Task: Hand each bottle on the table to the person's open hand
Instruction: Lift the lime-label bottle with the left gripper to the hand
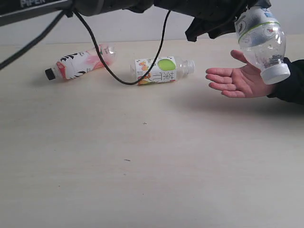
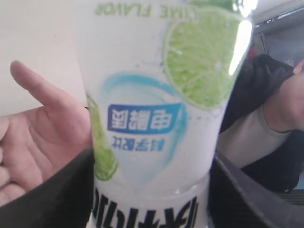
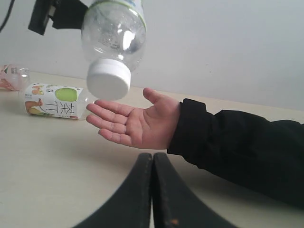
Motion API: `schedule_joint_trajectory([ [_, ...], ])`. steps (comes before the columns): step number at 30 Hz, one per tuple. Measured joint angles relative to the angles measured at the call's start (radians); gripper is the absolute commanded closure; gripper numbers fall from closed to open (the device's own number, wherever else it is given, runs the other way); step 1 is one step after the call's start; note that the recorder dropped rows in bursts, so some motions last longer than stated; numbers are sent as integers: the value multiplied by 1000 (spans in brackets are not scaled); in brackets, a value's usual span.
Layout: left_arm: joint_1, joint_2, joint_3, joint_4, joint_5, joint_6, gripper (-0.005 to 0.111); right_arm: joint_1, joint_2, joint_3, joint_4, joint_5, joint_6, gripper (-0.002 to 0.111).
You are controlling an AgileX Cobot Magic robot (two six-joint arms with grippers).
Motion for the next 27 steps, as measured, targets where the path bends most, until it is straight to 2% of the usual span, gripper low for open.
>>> schedule_joint_trajectory([
  [4,10,94,-45,-55,-9,1,107,0,0,0,0,0,0,108],
  [12,18,247,-133,-65,-14,2,107,0,0,0,0,0,0,108],
  [23,31,310,-154,-119,-18,3,106,0,0,0,0,0,0,108],
  [25,31,311,-154,-124,-18,3,101,0,0,0,0,0,0,108],
  [27,31,313,-154,-129,-18,6,90,0,0,0,0,0,0,108],
])
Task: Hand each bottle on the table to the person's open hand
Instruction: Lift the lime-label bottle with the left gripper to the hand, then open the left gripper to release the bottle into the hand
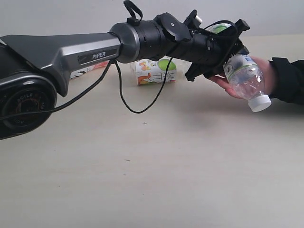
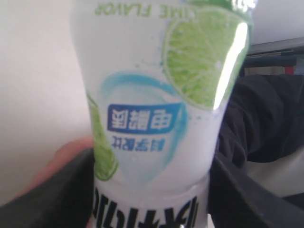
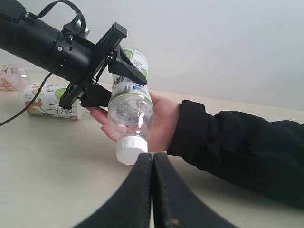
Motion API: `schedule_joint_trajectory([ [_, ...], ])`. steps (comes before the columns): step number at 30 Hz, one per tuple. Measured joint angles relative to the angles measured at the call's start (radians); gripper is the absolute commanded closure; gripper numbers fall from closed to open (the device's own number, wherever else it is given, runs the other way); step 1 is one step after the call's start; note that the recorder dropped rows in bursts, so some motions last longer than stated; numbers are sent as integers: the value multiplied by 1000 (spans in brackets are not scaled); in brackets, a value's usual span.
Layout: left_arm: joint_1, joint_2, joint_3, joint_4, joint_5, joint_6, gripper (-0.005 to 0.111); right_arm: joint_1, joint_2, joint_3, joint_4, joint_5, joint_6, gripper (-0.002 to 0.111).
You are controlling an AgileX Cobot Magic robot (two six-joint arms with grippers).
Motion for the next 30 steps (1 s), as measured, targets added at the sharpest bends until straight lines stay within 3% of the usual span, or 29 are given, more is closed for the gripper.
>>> schedule_joint_trajectory([
  [7,0,0,0,-6,6,13,48,0,0,0,0,0,0,108],
  [13,0,0,0,-9,8,51,28,0,0,0,0,0,0,108],
  [30,1,-19,0,-3,55,74,25,0,0,0,0,0,0,108],
])
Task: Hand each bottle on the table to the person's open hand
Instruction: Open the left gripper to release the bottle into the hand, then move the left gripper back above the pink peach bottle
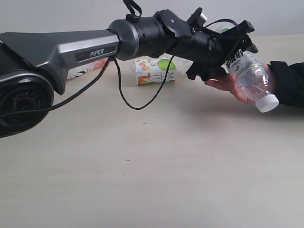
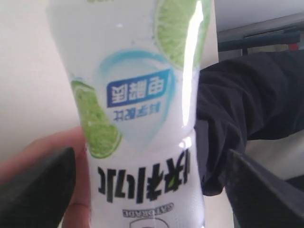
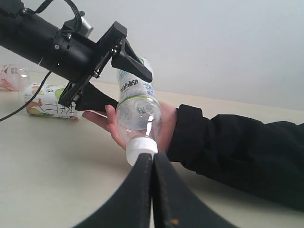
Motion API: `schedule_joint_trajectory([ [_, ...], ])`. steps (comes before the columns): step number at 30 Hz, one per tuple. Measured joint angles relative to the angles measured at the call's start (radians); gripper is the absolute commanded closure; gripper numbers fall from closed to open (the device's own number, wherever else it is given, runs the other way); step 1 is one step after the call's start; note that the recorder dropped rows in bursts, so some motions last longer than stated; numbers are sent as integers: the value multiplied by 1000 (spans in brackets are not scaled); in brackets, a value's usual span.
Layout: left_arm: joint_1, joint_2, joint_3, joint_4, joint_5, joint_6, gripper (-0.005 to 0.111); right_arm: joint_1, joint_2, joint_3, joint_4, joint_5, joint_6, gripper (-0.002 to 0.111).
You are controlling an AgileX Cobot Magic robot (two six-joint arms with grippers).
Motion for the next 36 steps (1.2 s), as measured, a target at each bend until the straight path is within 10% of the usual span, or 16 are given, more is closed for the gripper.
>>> schedule_joint_trajectory([
  [14,129,-119,0,81,326,112,29,0,0,0,0,0,0,108],
  [23,191,-208,0,222,525,246,106,0,0,0,0,0,0,108],
  [36,329,-279,0,337,745,424,106,0,0,0,0,0,0,108],
])
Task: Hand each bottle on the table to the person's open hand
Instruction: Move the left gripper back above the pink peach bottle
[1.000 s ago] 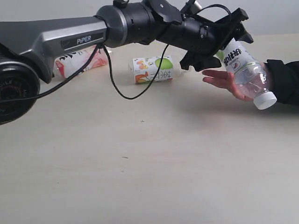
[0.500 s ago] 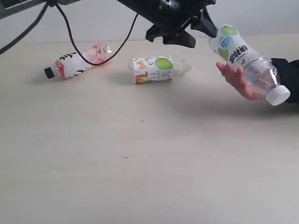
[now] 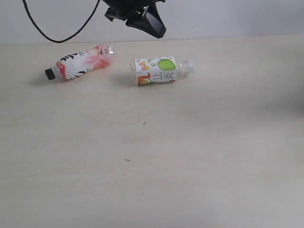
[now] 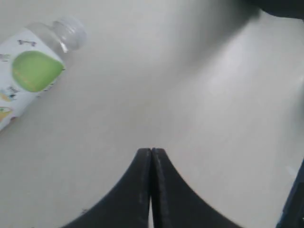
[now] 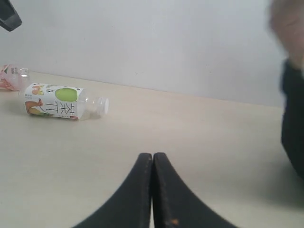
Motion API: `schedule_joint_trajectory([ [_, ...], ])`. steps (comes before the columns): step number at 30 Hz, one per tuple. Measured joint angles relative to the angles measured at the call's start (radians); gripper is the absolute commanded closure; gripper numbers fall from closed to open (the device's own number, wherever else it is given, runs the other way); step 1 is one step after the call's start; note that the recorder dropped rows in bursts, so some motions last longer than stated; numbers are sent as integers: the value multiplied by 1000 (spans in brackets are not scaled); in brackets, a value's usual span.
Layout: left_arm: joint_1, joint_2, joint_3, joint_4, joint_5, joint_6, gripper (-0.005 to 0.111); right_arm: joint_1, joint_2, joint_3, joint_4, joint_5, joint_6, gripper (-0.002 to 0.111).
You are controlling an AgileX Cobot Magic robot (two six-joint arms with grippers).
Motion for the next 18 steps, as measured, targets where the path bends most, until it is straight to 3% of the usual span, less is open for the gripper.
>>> schedule_joint_trajectory([
  [7,77,-2,3,148,6,10,106,0,0,0,0,0,0,108],
  [12,84,-2,46,300,9,10,106,0,0,0,0,0,0,108],
  [18,84,-2,107,376,9,10,106,0,0,0,0,0,0,108],
])
